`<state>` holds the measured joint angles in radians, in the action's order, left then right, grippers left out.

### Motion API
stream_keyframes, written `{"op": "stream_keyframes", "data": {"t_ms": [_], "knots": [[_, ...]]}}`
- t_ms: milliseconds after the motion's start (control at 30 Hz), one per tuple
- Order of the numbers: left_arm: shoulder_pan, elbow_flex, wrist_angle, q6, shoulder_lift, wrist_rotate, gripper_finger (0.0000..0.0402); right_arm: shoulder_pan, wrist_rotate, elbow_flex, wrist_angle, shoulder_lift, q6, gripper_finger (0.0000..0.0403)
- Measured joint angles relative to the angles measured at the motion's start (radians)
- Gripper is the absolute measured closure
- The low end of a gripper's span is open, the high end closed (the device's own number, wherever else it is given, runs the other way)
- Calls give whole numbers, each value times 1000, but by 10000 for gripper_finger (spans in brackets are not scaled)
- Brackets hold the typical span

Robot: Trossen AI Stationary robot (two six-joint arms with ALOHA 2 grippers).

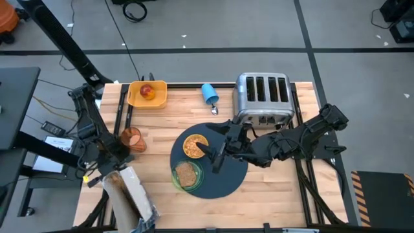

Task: Arrange a breakfast setting
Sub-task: Pour the cereal in the yellow bowl on the dark blue table mat

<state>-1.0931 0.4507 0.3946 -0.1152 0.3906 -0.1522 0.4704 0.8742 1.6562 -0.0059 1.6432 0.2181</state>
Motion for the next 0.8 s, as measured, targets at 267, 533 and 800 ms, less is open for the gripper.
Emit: {"op": "stream_keyframes", "data": {"t_ms": [267, 533, 800], "knots": [[0, 42, 36, -56, -1, 2, 199, -8, -2, 0, 0, 0, 26, 54], [1, 149, 171, -54, -1, 3, 127, -8, -7, -1, 13, 0, 18, 52], [1, 274, 244, -31, 0, 11, 120, -8, -34, -1, 20, 0, 17, 52]]}}
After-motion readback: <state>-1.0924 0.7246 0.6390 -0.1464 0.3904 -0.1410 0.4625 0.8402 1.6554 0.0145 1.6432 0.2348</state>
